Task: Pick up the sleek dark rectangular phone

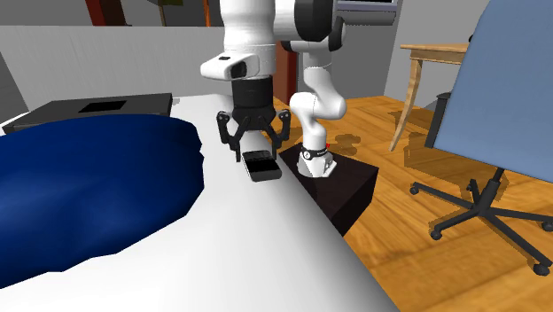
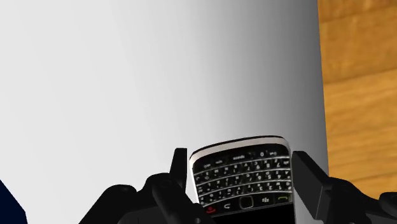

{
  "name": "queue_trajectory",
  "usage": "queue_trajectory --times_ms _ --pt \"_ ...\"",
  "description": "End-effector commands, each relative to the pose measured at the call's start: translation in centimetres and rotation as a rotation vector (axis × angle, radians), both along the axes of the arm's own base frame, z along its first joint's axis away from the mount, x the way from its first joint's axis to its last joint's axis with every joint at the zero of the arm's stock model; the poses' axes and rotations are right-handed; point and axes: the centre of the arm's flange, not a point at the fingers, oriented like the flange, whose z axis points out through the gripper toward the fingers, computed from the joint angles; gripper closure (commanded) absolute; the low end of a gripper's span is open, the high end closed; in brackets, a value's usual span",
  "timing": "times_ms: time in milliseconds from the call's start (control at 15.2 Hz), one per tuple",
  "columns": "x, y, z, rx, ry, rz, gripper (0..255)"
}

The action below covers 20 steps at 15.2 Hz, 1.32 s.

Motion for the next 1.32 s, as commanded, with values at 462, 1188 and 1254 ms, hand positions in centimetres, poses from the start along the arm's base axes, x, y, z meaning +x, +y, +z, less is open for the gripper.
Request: queue_trajectory --times_ms 462,1188,1254 --pt "0.0 0.0 -0.1 0.000 0.000 0.000 255" --pt "0.0 0.0 5.2 0.000 0.000 0.000 255" --pt "0.0 0.0 5.7 0.000 0.000 0.000 255"
